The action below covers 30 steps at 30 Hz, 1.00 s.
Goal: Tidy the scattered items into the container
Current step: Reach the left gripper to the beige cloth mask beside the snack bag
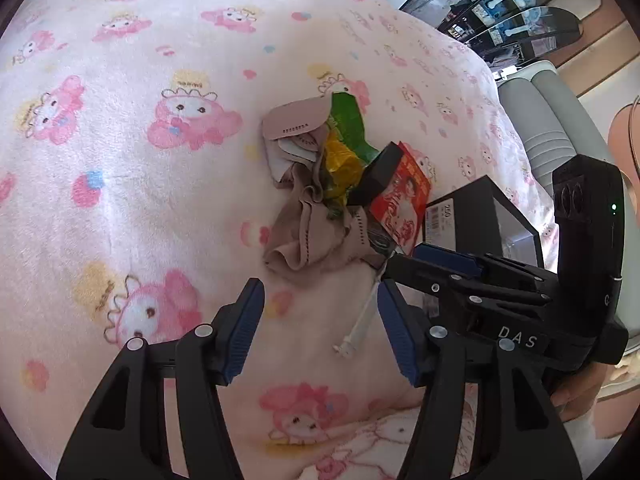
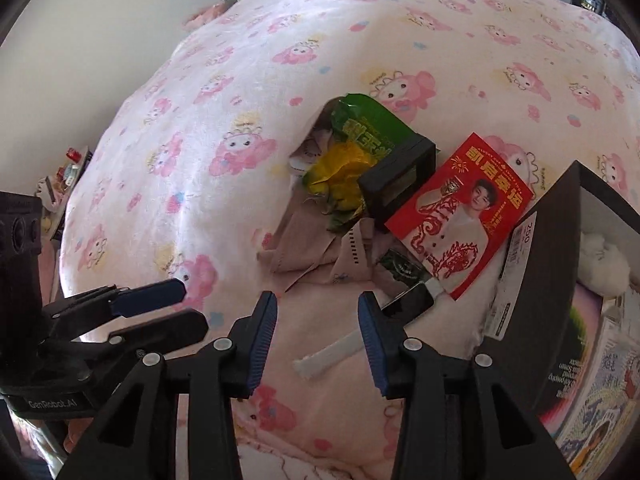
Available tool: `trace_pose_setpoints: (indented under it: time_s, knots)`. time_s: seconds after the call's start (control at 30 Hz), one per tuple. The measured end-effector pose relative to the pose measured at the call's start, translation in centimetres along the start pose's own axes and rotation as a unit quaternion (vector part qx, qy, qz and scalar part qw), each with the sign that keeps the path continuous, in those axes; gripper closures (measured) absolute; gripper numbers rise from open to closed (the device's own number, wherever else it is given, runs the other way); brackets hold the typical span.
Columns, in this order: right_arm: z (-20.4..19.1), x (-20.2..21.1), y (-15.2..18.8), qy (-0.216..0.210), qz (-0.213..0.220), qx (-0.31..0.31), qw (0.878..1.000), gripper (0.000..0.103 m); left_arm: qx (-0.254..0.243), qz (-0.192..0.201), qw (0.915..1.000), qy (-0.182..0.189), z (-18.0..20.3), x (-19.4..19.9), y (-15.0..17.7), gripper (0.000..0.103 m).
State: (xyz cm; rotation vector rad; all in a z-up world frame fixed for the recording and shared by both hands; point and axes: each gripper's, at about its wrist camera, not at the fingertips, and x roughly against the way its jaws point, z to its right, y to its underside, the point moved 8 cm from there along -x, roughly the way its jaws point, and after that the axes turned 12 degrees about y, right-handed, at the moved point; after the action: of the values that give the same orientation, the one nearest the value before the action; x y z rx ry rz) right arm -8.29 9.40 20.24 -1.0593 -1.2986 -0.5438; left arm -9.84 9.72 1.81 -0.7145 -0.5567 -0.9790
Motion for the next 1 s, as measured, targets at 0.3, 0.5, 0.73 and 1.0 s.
trace_pose_setpoints:
  time_s: [0.3, 0.5, 0.73, 1.0]
  knots:
    - [2.1, -7.6, -1.6, 0.057, -0.058, -0.049, 0.995, 0.064, 0.056, -0.060, 0.9966, 0.002, -4.7, -7.9, -1.9, 0.051]
    - [0.8, -8.1, -1.8, -0.014, -0.065, -0.056, 0.996, 0.065, 0.047, -0.018, 0.9983, 0.031, -2.6, -6.1, -1.7, 0.100]
    - [-0.4, -1.6, -1.2, -0.103, 0.001, -0.052, 0.993, 0.085, -0.003, 0.024, 0.9962, 0.084, 4.9, -0.5, -0.9, 0.102]
    - [2.3, 3.6, -0.4, -0.071, 0.038, -0.060, 0.995, 0.086, -0.016, 0.001, 0.9998, 0.006, 4.0, -0.1, -0.4, 0.076]
